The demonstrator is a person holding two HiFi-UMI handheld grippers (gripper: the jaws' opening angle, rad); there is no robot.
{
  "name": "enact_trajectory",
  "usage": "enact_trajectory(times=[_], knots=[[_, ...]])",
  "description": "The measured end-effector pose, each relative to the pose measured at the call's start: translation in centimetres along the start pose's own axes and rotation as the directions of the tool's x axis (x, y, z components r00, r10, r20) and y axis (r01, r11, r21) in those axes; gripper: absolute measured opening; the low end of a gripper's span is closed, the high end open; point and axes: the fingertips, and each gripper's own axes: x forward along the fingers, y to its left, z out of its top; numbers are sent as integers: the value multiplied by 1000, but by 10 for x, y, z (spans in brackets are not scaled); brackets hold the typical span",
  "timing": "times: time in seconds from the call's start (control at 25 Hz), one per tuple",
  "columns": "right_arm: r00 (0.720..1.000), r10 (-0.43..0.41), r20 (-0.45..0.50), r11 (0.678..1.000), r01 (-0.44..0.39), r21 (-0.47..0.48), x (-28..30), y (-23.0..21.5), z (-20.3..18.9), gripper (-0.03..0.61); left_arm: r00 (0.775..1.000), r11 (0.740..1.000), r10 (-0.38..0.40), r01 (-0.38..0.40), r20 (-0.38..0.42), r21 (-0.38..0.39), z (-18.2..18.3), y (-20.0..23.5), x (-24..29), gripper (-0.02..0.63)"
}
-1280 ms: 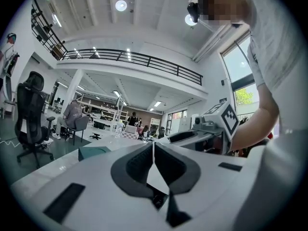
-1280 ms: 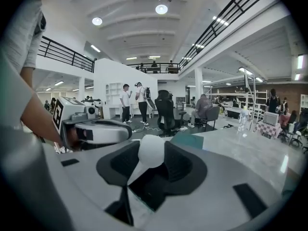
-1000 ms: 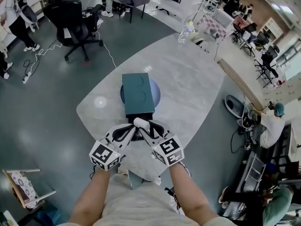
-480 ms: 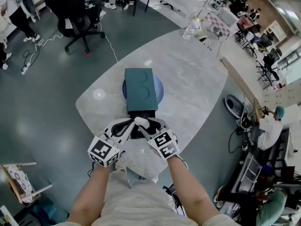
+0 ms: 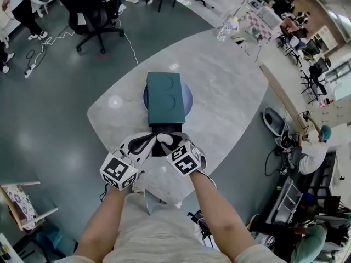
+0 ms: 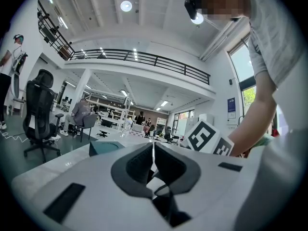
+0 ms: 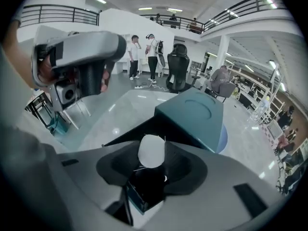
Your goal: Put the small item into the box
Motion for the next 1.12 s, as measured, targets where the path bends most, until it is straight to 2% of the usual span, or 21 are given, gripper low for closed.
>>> enact_trajectory(times=[0.16,0.44,0.8,1.12], knots=[[998,4,-66,999,-7,-40,7,0,-5,178,1000,1000,2,-2,3,-2,1,1,0,21],[993,-4,-115,995,-7,-95,13,-5,-9,179,1000,1000,6,-6,0,-8,0,-1,0,21],[996,4,-92,999,-8,-45,11,-4,-4,199,1000,1000,9,-9,2,-8,4,-3,-1,21],[1000,0,2,998,-1,57,-12,-4,8,199,1000,1000,17,-17,5,3,9,-9,-3,21]])
